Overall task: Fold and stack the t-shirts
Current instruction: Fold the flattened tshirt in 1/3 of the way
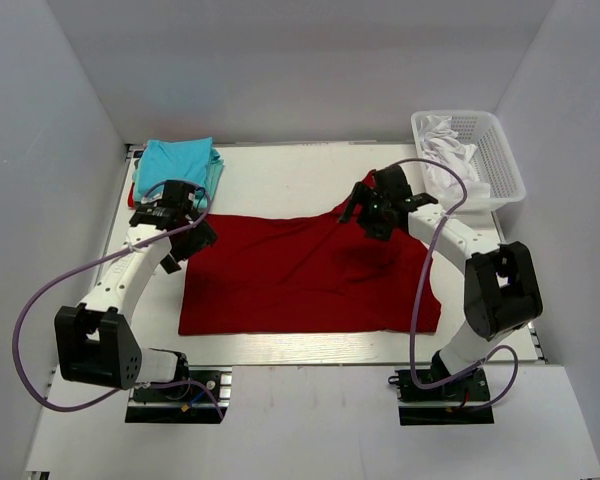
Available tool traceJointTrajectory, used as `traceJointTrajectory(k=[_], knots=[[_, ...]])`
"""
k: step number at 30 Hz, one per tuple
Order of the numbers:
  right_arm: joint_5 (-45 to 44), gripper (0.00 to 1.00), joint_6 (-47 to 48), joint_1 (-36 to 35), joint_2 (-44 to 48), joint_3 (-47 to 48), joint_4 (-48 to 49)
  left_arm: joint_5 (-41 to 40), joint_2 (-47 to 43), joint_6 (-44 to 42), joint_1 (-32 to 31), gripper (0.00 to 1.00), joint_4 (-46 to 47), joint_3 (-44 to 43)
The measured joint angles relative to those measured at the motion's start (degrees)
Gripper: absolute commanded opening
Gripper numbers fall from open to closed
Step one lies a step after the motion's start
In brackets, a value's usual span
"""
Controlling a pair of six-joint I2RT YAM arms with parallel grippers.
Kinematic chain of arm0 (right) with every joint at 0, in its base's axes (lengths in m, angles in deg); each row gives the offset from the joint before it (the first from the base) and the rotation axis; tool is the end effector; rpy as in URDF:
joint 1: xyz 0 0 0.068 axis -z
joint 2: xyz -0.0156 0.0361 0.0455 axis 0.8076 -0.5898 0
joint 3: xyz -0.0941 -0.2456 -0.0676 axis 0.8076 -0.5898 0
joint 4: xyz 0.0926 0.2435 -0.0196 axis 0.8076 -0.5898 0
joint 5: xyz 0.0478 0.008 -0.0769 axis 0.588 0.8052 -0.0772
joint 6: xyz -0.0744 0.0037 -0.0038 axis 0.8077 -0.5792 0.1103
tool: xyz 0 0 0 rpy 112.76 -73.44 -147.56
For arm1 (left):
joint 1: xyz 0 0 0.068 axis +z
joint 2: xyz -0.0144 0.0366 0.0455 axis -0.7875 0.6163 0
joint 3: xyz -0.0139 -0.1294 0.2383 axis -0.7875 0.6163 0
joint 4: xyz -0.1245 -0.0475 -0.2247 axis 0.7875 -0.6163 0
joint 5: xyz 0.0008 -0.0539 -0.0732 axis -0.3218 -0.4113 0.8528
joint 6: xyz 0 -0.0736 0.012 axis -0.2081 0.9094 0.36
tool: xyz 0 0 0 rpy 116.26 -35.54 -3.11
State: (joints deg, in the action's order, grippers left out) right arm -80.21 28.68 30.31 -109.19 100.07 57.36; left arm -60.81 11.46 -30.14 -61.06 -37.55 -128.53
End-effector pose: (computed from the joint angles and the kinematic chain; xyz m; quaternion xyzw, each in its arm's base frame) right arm 0.3460 0.1549 0.2178 0.1338 0.9177 0.2241 0.2994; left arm 0.2585 -0.0257 0.2439 -0.3243 0.9203 0.0270 0.2171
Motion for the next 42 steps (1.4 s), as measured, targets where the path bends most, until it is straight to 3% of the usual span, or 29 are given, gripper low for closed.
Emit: traceJointTrajectory(k=[7, 12, 16, 20, 28, 37, 42], knots=[[-7.1, 0.90, 3.7, 0.1, 5.5, -5.6, -7.3, 0.4, 0.1, -0.2, 0.0, 1.00, 0.2, 0.4], [-5.5, 0.90, 5.6, 0.2, 19.3, -14.0, -8.0, 1.0, 1.0, -0.5, 0.0, 1.00, 1.4, 1.0], [-1.1, 0.90, 5.6, 0.2, 23.6, -21.6, -5.2, 1.5, 2.2, -0.6, 0.0, 1.00, 2.1, 1.4], [3.6, 0.90, 4.5, 0.2, 21.2, -26.2, -3.1, 1.8, 2.8, -0.9, 0.0, 1.00, 2.4, 1.4], [6.4, 0.90, 3.2, 0.1, 11.9, -26.1, 4.9, 1.7, 2.8, -1.3, 0.0, 1.00, 2.6, 1.4], [4.0, 0.90, 1.4, 0.0, 7.2, -20.1, 12.8, 1.8, 2.8, -1.3, 0.0, 1.00, 2.6, 1.4], [3.3, 0.90, 0.9, 0.0, -0.2, -15.7, 19.5, 2.2, 2.8, -1.3, 0.0, 1.00, 2.7, 1.5]])
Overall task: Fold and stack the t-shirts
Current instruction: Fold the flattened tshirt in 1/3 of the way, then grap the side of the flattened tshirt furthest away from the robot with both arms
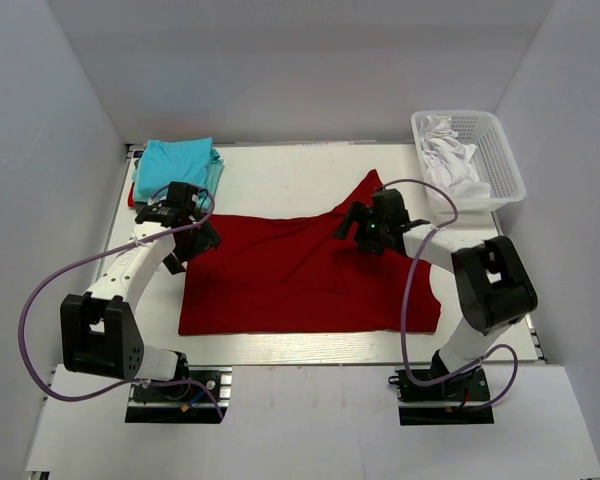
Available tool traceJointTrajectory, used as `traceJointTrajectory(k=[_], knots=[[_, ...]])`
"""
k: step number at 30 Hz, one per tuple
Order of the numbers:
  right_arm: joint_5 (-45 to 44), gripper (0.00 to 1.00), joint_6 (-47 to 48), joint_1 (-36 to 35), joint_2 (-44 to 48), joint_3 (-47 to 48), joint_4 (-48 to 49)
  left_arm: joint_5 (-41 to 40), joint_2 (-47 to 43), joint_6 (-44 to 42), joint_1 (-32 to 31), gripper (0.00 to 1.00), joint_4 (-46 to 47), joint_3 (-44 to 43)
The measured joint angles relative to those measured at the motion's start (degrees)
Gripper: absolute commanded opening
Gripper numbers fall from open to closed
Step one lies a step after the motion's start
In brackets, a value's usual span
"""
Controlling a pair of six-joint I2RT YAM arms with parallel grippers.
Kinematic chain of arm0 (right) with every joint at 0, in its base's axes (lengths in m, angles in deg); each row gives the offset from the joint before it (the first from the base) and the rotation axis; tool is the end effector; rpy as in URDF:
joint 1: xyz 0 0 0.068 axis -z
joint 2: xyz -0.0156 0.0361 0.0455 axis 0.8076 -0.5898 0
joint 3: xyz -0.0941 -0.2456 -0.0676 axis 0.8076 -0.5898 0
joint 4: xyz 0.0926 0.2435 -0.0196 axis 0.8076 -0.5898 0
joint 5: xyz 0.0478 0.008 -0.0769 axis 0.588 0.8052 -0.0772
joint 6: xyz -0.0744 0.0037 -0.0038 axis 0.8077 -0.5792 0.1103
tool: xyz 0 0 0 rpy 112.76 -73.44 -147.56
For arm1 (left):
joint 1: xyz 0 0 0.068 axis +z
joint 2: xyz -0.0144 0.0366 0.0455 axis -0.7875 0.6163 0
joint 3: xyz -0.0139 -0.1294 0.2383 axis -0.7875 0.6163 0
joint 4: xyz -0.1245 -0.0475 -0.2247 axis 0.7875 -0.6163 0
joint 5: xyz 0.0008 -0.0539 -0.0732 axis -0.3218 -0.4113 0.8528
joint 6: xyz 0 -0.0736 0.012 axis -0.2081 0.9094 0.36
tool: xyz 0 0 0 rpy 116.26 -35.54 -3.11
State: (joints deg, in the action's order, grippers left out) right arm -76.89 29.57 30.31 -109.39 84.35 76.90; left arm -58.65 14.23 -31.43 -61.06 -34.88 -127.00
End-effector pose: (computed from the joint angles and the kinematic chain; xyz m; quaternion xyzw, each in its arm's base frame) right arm 0.3272 0.1506 0.1591 0.1123 0.9073 0.2591 0.3115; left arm 0.2664 -0.0293 0.2258 -0.3106 0.9298 0.0192 0.1965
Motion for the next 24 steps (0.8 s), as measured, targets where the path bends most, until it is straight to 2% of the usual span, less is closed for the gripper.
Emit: traceJointTrajectory(k=[3, 6, 13, 17, 20, 24], knots=[[-0.3, 0.90, 0.1, -0.1, -3.5, 3.2, 0.3, 0.4, 0.0, 0.0, 0.0, 1.00, -0.1, 0.1], [-1.7, 0.90, 1.2, -0.2, -3.0, 4.5, 0.0, 0.5, 0.0, 0.0, 0.0, 1.00, -0.2, 0.1], [-12.3, 0.90, 6.7, -0.1, -1.5, 11.8, -7.9, -1.1, 1.5, -0.4, 0.0, 1.00, 0.7, -0.2], [-17.8, 0.90, 8.8, 0.3, -4.9, 21.2, -14.7, -4.4, 7.9, -1.0, 0.3, 1.00, 2.1, -3.8], [-20.1, 0.90, 10.2, 1.4, -12.3, 32.8, -18.6, -5.8, 13.2, -2.4, 1.0, 1.00, 4.9, -7.1], [-21.2, 0.90, 11.2, 2.8, -19.2, 40.5, -22.4, -6.2, 20.7, -4.4, 2.3, 1.00, 9.7, -12.1]])
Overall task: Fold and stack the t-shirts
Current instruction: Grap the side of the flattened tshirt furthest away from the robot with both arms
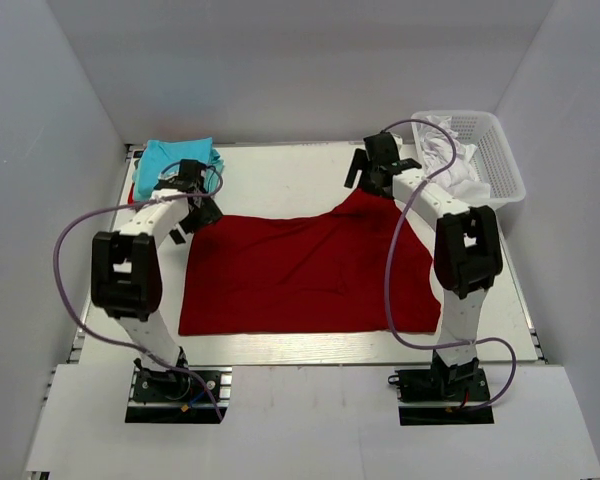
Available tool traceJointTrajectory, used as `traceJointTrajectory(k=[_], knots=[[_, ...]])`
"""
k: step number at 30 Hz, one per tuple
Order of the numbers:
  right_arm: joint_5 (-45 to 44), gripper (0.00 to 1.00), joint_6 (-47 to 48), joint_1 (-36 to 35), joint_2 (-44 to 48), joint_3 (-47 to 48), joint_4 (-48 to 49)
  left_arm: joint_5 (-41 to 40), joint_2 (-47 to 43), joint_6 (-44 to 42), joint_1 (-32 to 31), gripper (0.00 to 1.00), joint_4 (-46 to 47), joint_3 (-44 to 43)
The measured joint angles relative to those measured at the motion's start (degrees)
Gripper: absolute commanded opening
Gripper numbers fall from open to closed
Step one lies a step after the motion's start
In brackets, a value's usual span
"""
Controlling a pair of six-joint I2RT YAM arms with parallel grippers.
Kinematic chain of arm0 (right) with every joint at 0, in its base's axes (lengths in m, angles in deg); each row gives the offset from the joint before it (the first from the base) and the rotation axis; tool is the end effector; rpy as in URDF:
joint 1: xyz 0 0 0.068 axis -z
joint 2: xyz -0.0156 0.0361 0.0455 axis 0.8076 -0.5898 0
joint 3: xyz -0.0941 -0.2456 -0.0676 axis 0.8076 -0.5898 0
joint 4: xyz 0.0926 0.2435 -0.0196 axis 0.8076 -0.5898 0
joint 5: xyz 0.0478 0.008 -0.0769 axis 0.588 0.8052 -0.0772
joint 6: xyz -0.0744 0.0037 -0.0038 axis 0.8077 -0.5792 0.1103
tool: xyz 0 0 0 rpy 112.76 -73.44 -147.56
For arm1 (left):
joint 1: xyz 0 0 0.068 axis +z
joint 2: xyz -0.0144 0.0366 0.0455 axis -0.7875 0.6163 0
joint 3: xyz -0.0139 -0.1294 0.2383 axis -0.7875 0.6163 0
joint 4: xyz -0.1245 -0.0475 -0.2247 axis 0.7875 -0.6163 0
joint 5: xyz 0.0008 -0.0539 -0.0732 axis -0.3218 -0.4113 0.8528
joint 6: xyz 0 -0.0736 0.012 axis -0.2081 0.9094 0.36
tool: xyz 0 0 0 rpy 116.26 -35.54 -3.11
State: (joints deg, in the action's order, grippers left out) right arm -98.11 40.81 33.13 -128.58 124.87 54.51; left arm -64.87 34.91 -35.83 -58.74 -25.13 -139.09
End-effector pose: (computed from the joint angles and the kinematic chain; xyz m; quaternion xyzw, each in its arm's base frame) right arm 0.4473 0.1525 0.2254 0.1183 0.9056 0.0607 0.4028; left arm 0.3582 -0.0227 0.1916 -0.3014 0.9238 0.0758 0.2238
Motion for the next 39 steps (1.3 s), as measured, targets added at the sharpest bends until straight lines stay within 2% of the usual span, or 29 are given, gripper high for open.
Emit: traceJointTrajectory(k=[1, 3, 8, 19, 25, 28, 29, 31, 32, 33, 34, 39], knots=[[0.0, 0.90, 0.0, 0.3, -0.8, 0.5, -0.7, 0.1, 1.7, -0.7, 0.2, 1.00, 1.1, -1.2], [0.0, 0.90, 0.1, 0.9, -1.7, 0.6, -2.2, 0.0, 5.4, -2.3, 0.5, 0.93, 3.5, -3.4], [0.0, 0.90, 0.6, 2.4, -2.1, 1.1, -3.9, -2.1, 10.2, -6.3, 0.3, 0.92, 9.2, -4.0], [2.8, 0.90, 0.9, 4.2, -2.1, 1.1, -3.5, -4.9, 11.4, -8.9, -0.6, 0.89, 21.5, 1.3], [3.7, 0.90, 1.2, 4.5, -2.1, 1.1, -2.7, -5.0, 12.4, -7.1, -0.4, 0.82, 26.2, 1.8], [3.9, 0.90, 1.4, 4.5, -2.2, 1.2, -2.2, -5.4, 13.2, -7.2, -0.6, 0.62, 27.8, 1.5], [4.0, 0.90, 1.4, 4.5, -2.4, 1.3, -2.2, -5.3, 13.3, -7.3, -0.6, 0.47, 28.4, 1.5], [3.9, 0.90, 1.5, 4.5, -3.6, 2.2, -2.1, -5.1, 13.5, -7.4, -0.7, 0.29, 28.8, 1.5], [3.7, 0.90, 1.6, 4.5, -4.5, 3.0, -2.2, -5.0, 13.5, -7.6, -0.8, 0.11, 28.9, 1.5], [3.6, 0.90, 1.6, 4.5, -5.8, 4.2, -2.1, -4.9, 13.6, -7.4, -0.9, 0.04, 29.2, 1.6], [3.4, 0.90, 1.7, 4.5, -7.1, 5.4, -2.1, -4.8, 13.6, -7.3, -0.9, 0.00, 29.3, 1.6], [2.9, 0.83, 1.9, 4.5, -15.7, 14.4, -2.8, -4.9, 12.3, -7.0, -0.9, 0.00, 30.4, 3.6]])
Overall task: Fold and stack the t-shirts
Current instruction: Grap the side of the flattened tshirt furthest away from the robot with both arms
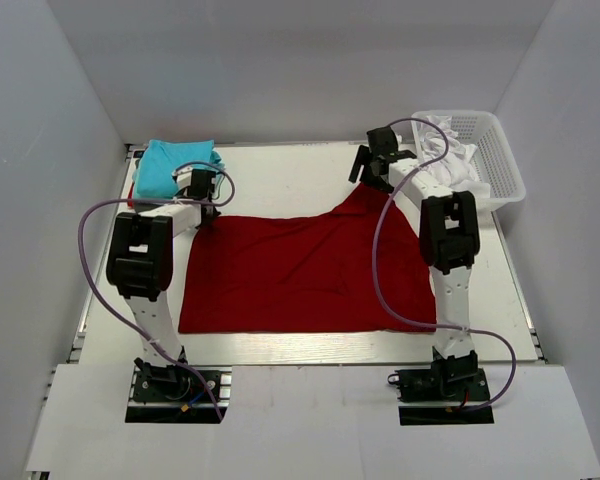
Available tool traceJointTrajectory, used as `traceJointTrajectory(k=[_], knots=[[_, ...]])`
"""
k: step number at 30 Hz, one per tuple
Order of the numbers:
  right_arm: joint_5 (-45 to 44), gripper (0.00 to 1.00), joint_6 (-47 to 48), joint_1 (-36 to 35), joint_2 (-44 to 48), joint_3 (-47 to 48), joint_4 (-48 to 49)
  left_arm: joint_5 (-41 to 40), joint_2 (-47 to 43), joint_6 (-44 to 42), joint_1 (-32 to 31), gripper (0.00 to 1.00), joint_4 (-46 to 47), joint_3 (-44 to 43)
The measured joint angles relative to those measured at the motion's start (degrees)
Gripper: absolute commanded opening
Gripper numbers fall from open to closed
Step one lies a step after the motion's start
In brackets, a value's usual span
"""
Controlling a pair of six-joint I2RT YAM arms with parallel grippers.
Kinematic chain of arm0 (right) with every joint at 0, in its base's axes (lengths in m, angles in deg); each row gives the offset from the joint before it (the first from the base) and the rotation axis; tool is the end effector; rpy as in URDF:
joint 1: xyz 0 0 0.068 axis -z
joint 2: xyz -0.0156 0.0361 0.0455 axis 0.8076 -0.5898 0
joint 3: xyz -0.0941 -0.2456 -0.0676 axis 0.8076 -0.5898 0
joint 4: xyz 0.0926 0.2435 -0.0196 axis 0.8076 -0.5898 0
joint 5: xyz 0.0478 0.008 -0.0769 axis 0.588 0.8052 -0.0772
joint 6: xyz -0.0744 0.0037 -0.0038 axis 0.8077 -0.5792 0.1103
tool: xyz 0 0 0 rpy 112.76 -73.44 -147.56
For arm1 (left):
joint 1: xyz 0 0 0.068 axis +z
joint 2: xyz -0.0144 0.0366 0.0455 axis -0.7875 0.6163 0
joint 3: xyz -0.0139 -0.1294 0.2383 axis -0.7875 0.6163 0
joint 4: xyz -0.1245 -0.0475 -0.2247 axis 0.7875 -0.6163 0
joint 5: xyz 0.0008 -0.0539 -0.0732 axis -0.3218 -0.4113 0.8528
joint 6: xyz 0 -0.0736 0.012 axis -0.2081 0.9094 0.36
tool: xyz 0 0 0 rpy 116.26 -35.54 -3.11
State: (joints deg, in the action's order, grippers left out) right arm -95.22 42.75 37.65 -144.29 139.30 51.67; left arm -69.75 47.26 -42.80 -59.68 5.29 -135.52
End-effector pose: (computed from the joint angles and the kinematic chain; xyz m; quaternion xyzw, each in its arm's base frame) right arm 0.5088 0.1348 0.1750 0.1271 0.9200 0.0461 0.3678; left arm 0.4162 -0.0314 0.1278 -0.2604 0.8990 0.0795 0.3431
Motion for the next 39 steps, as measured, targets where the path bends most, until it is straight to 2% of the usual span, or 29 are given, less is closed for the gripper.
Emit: traceJointTrajectory(k=[3, 12, 14, 16, 18, 21, 22, 24, 25, 28, 29, 30, 32, 33, 36, 39], knots=[[0.0, 0.78, 0.2, 0.0, -4.0, 4.9, 0.1, 0.2, -1.2, 0.0, 0.0, 0.00, 0.2, 1.5], [-0.6, 0.70, 0.4, 0.0, -9.0, 9.8, 1.0, 0.5, -2.0, -0.4, 0.0, 0.00, -0.5, 2.2], [-0.7, 0.61, 0.5, 0.0, -9.6, 10.0, 1.1, 0.7, -2.3, -0.5, 0.0, 0.00, -0.8, 2.4], [-0.7, 0.39, 0.7, 0.0, -9.8, 10.3, 1.2, 0.8, -2.4, -0.6, 0.0, 0.00, -1.0, 2.5], [-0.3, 0.26, 0.6, 0.0, -9.8, 10.3, 1.5, 0.9, -2.5, -0.7, 0.0, 0.00, -1.0, 2.6], [0.0, 0.23, 0.5, 0.0, -9.8, 10.3, 2.2, 0.9, -2.5, -0.7, 0.0, 0.00, -1.1, 2.6], [0.1, 0.23, 0.5, 0.0, -9.8, 10.2, 2.4, 0.9, -2.5, -0.6, 0.0, 0.11, -1.2, 2.6], [0.2, 0.23, 0.6, 0.0, -9.7, 10.1, 2.8, 0.9, -2.5, -0.6, 0.0, 0.21, -1.3, 2.5], [0.2, 0.23, 0.7, 0.0, -9.7, 9.8, 3.3, 1.0, -2.5, -0.7, 0.0, 0.30, -1.5, 2.4], [0.4, 0.12, 1.0, 0.0, -9.4, 8.6, 3.8, 1.4, -2.4, -0.6, 0.0, 0.31, -3.0, 1.6], [0.4, 0.02, 1.1, 0.0, -9.4, 8.3, 3.7, 1.5, -2.2, -0.6, 0.0, 0.38, -3.4, 1.1], [0.5, 0.00, 1.3, 0.0, -9.4, 8.3, 3.8, 1.6, -2.1, -0.7, 0.0, 0.51, -3.7, 0.7], [1.0, 0.00, 1.0, 0.1, -9.3, 8.3, 3.8, 1.9, -1.9, -0.9, 0.0, 0.67, -4.3, 0.0], [1.2, 0.00, 1.0, 0.1, -9.3, 8.3, 3.9, 2.1, -1.9, -0.9, 0.0, 0.73, -4.5, -0.1], [1.7, 0.00, 1.0, 0.1, -9.3, 8.3, 3.9, 2.6, -1.9, -0.7, 0.0, 0.78, -4.4, -0.3], [2.1, 0.00, 1.0, 0.1, -9.3, 8.2, 4.0, 2.9, -1.9, -0.8, 0.2, 0.78, -3.7, -0.1]])
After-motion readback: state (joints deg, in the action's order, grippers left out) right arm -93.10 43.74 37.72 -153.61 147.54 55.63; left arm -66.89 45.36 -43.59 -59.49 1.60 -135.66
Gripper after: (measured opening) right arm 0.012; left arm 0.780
